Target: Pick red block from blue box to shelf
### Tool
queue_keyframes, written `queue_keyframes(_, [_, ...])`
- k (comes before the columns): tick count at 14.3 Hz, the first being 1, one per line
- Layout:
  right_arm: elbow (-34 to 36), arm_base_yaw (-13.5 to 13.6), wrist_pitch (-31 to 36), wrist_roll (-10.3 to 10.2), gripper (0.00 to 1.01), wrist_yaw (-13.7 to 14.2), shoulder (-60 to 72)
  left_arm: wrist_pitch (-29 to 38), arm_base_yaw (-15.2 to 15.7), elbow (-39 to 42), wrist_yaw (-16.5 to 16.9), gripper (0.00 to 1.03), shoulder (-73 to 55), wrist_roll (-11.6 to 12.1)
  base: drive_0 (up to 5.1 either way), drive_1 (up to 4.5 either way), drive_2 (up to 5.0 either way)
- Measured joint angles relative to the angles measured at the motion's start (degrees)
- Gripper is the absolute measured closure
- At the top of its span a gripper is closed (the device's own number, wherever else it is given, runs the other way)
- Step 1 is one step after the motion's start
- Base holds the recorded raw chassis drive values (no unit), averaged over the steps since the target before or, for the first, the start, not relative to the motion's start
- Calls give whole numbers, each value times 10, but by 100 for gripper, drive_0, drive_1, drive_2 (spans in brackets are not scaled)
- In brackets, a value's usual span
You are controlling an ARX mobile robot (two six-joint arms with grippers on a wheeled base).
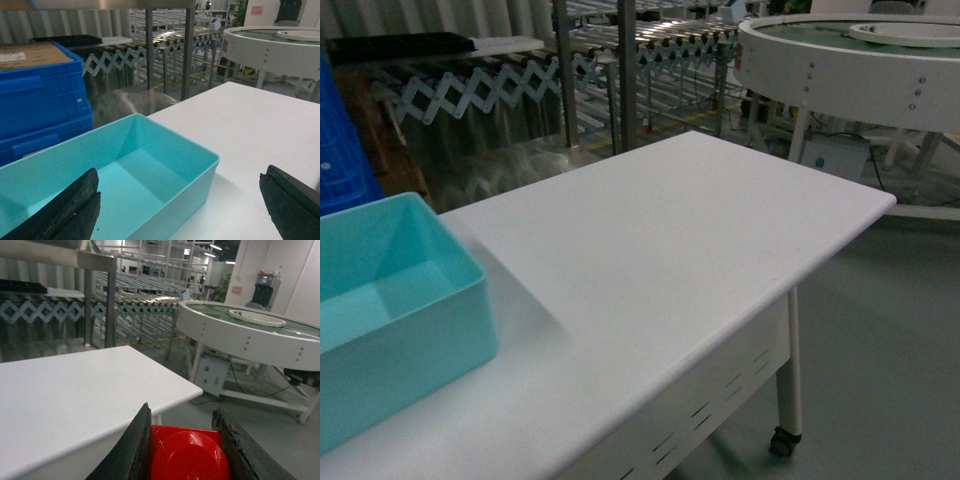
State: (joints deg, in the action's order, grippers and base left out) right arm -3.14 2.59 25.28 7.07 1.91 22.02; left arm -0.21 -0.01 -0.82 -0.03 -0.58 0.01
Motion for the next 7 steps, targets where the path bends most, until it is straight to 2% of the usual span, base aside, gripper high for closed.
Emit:
queue_keyframes(5, [0, 0, 1, 0, 72, 0, 0, 0, 0, 0, 0, 5, 0, 0, -163, 219, -545])
queue_keyframes(7, [0, 0, 0, 0, 72, 0, 3, -4, 0, 0, 0, 5, 0, 0, -147, -147, -147])
